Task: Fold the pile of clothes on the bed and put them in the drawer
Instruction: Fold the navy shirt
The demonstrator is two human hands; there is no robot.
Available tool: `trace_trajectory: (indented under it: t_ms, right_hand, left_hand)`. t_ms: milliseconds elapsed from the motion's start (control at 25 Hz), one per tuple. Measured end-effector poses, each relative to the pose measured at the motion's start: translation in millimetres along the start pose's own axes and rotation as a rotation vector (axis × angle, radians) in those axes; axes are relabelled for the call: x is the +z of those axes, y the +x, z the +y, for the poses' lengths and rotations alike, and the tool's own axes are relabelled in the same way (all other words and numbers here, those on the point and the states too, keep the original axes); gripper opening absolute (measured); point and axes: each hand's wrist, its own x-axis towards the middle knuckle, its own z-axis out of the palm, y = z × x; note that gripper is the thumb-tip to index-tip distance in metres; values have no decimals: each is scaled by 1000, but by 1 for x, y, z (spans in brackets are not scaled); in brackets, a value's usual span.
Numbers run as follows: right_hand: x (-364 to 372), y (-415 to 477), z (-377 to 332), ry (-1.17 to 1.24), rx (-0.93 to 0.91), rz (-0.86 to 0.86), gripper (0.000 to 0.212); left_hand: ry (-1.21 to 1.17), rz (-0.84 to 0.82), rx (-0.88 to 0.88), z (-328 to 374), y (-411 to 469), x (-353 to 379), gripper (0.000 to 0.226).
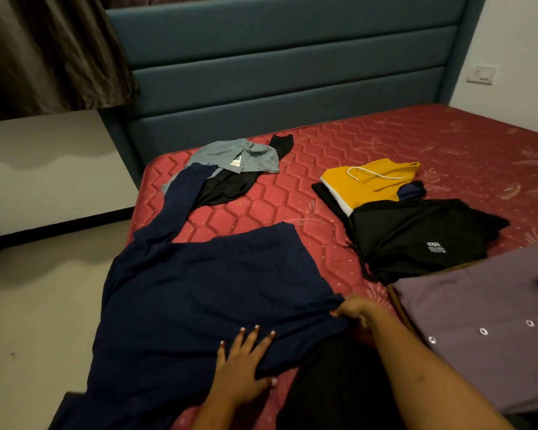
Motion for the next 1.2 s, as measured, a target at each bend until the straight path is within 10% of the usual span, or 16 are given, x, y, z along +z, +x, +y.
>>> trace_trajectory:
  t_ms: [400,520,800,1040,1200]
  right_hand:
    - [-86,-21,7,-166,-277,675,28]
    - [-70,-20,23,-498,-89,462,43]
    - [-52,-19,-61,-672,29,587,46]
    - [-31,55,-164,-807,-149,503,42]
    - [-13,140,-205,-992,-254,413,50]
  left_hand:
    - [-25,29,-31,45,2,-6,66]
    - [30,89,-36,33,-7,-14,53]
    - [-347,-584,-250,-4,3,-78,27]
    - [-212,113,-266,-88,105,-135,32]
    - [-86,159,-414,-135,175,-156,43]
